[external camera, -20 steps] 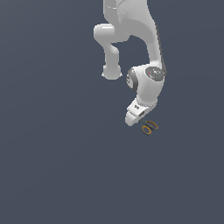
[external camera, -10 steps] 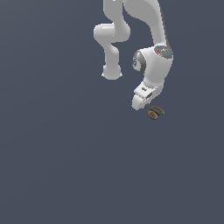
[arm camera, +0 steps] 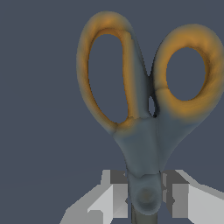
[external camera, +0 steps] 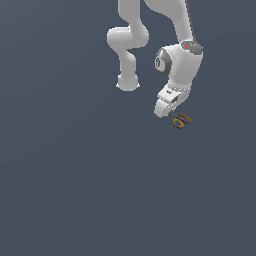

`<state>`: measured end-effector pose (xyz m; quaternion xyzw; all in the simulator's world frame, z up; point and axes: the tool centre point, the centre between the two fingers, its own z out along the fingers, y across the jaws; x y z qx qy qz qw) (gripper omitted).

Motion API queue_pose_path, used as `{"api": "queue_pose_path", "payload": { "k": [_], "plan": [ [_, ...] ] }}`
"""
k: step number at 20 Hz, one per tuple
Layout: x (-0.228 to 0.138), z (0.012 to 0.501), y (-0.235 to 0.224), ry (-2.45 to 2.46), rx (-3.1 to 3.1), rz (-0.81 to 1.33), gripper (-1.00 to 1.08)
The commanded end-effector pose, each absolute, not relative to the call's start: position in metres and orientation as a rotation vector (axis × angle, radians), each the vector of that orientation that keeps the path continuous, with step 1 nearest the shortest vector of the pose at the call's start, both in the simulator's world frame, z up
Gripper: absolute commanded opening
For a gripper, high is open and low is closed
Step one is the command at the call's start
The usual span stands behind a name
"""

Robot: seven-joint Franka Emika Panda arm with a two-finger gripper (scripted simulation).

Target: Pick up the object and move it to a goal position.

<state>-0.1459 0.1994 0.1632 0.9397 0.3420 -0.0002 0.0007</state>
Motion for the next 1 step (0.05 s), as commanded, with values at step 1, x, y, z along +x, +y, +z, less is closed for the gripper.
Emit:
{"api": "queue_pose_path", "payload": {
  "k": [1],
  "plan": [
    [-0.1476, 0.165, 0.2003, 1.073, 2.951, 0.0, -1.0]
  ]
}}
